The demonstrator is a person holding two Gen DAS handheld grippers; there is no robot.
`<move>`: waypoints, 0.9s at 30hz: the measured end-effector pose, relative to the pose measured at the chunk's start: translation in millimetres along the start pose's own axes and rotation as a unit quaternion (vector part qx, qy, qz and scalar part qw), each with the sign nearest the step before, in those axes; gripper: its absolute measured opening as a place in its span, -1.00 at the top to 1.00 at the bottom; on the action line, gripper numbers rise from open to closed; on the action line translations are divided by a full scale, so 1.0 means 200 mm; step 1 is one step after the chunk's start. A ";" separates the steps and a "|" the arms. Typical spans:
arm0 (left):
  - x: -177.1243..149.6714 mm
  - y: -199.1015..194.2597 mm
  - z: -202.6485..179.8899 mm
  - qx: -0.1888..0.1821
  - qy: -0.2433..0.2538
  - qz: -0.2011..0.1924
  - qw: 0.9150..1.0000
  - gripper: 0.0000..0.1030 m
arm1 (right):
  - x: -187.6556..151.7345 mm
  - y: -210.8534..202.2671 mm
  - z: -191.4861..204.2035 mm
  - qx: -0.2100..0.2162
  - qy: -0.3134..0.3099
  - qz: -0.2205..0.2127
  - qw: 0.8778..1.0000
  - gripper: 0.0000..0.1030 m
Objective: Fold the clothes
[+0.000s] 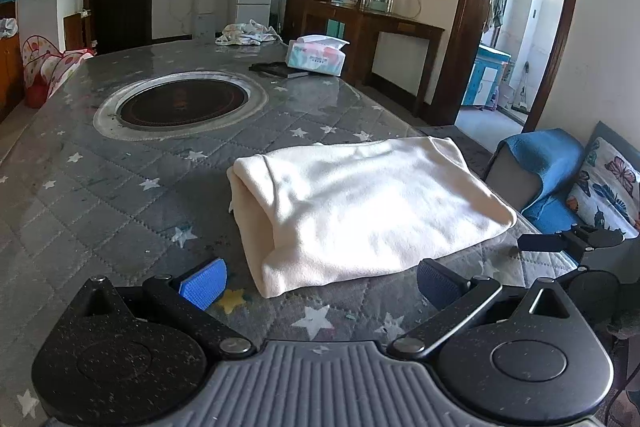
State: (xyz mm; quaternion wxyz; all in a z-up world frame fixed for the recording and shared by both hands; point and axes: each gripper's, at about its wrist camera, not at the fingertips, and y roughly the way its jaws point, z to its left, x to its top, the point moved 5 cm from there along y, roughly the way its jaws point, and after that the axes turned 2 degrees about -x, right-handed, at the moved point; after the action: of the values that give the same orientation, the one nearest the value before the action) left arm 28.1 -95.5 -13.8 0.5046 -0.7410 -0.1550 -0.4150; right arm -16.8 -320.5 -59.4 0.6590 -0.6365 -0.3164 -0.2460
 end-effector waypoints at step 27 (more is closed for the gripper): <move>-0.08 -0.03 -0.11 0.033 0.015 0.029 0.999 -1.00 | 0.03 -0.17 0.13 0.014 0.017 -0.038 0.999 -1.00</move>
State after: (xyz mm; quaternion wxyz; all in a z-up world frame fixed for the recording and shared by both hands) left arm 4.2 -108.3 -19.0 0.5427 -0.7220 -0.1397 -0.4059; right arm -40.3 -296.7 -32.9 0.6633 -0.6101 -0.3329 -0.2773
